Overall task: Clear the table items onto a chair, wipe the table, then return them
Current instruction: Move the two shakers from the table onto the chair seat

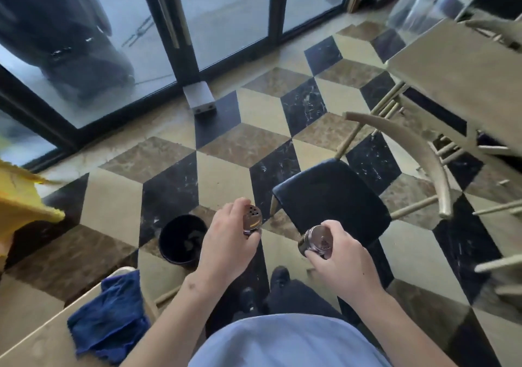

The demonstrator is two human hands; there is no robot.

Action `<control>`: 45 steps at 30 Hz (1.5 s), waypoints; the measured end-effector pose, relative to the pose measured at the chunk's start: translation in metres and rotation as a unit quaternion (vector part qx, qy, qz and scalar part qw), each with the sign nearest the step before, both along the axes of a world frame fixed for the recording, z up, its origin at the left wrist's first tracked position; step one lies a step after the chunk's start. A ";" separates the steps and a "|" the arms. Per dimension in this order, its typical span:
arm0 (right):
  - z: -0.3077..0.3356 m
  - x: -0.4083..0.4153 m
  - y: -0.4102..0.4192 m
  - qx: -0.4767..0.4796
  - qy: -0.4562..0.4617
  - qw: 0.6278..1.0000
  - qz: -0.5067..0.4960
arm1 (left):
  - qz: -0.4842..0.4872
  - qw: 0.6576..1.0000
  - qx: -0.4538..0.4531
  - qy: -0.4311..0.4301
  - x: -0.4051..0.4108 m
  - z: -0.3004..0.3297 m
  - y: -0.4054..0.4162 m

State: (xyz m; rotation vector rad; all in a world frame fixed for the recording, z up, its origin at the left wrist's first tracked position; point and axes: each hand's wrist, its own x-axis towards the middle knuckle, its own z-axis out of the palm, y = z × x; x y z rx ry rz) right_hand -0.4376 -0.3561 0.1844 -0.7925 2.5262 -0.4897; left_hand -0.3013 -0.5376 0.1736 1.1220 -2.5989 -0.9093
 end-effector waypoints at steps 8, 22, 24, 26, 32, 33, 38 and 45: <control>-0.015 -0.052 -0.016 -0.038 -0.022 0.995 -0.091 | -0.109 0.994 0.009 -0.021 -0.080 -0.009 -0.018; -0.008 -0.143 -0.026 -0.049 -0.050 0.979 -0.189 | -0.243 0.967 -0.003 -0.072 -0.217 0.004 -0.062; -0.005 -0.148 -0.024 -0.044 -0.055 0.977 -0.203 | -0.259 0.963 0.004 -0.078 -0.242 0.006 -0.068; -0.002 -0.155 -0.023 -0.042 -0.055 0.971 -0.228 | -0.282 0.956 0.008 -0.077 -0.266 0.007 -0.072; -0.001 -0.169 -0.030 -0.044 -0.035 0.944 -0.325 | -0.386 0.917 -0.008 -0.096 -0.326 -0.003 -0.075; -0.001 -0.170 -0.033 -0.045 -0.033 0.937 -0.345 | -0.413 0.906 -0.015 -0.096 -0.332 -0.004 -0.075; -0.007 -0.167 -0.046 -0.050 -0.043 0.899 -0.433 | -0.532 0.843 -0.053 -0.058 -0.352 -0.009 -0.078; -0.022 -0.176 -0.046 -0.039 -0.026 0.882 -0.469 | -0.538 0.842 -0.036 -0.028 -0.374 -0.023 -0.069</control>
